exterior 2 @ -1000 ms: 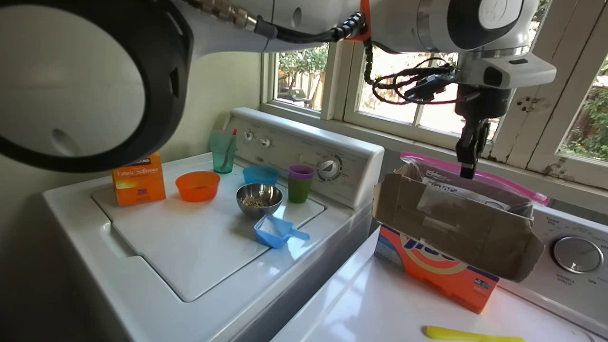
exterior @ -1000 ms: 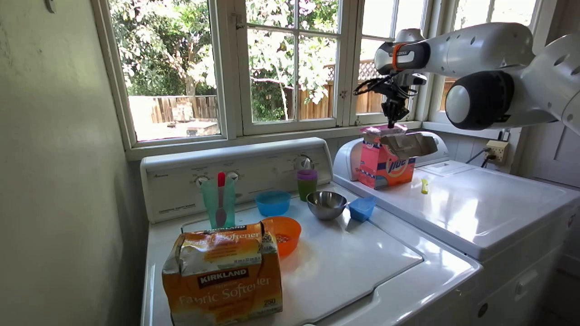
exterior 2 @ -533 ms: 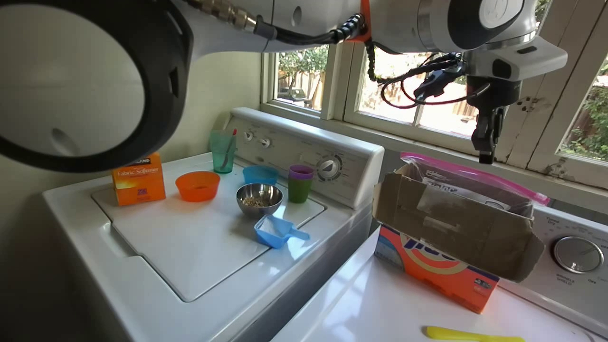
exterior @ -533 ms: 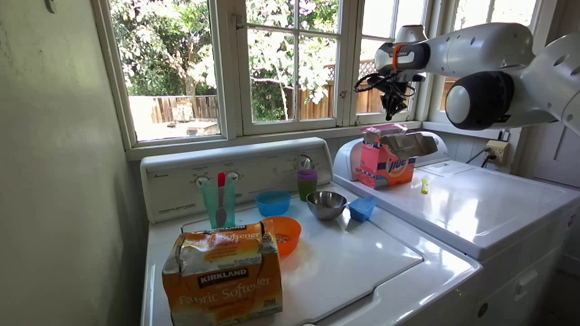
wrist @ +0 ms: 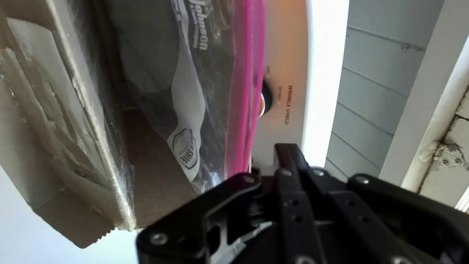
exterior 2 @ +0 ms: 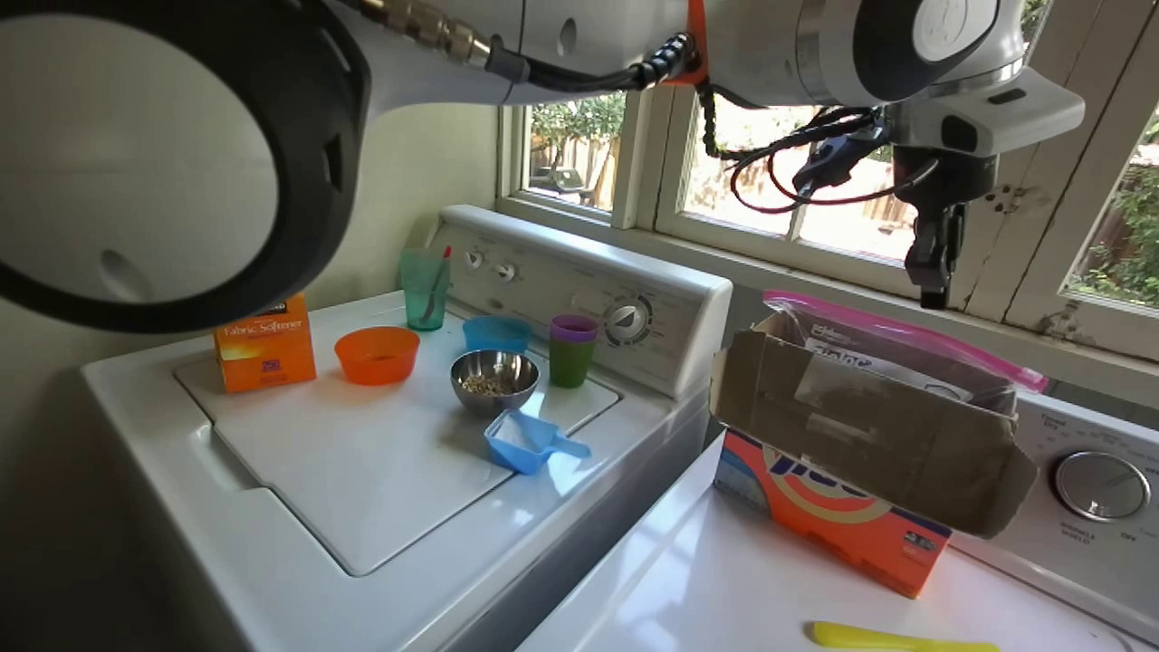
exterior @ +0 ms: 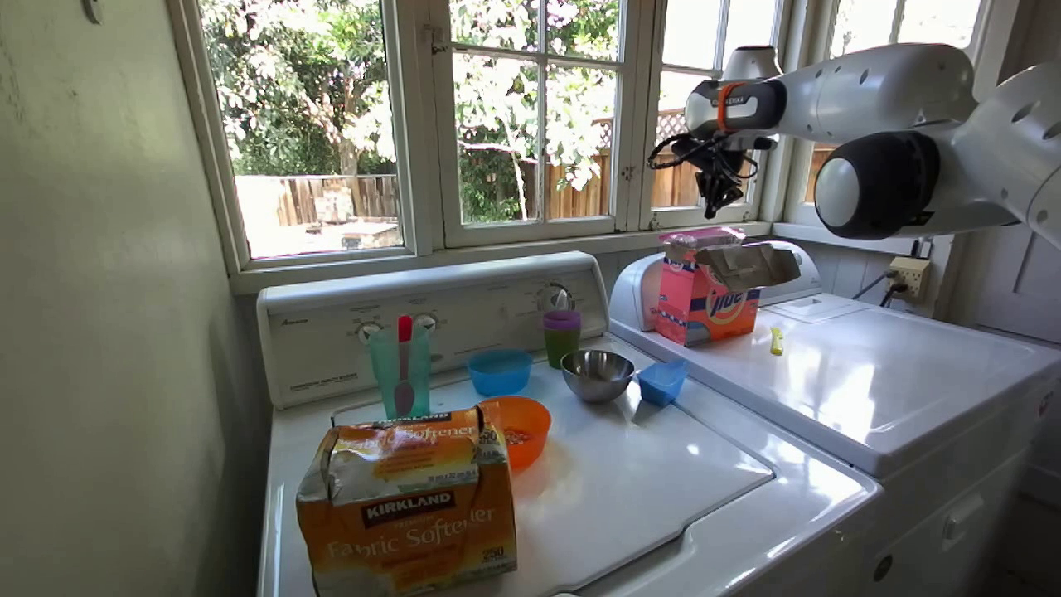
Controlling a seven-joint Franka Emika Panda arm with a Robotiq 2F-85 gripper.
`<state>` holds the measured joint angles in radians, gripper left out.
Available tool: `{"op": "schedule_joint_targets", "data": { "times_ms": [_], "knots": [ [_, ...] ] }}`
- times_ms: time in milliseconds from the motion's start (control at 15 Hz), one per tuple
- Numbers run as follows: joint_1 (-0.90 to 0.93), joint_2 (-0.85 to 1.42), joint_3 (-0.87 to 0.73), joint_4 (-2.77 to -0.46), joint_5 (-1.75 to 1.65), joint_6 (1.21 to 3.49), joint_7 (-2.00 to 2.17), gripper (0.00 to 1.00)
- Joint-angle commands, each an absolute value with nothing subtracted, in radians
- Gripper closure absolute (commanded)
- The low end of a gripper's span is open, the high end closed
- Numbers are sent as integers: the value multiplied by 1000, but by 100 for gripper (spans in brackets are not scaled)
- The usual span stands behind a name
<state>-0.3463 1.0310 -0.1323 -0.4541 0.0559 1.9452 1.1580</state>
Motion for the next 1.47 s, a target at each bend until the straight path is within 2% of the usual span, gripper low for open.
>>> {"op": "schedule_joint_targets", "data": {
  "times_ms": [0, 667, 1400],
  "knots": [
    [-345, 1057, -141, -451, 45, 1965, 1168, 100],
    [-345, 1060, -140, -455, 51, 1919, 1179, 100],
    [-323, 972, -155, -480, 24, 1568, 1223, 100]
  ]
}}
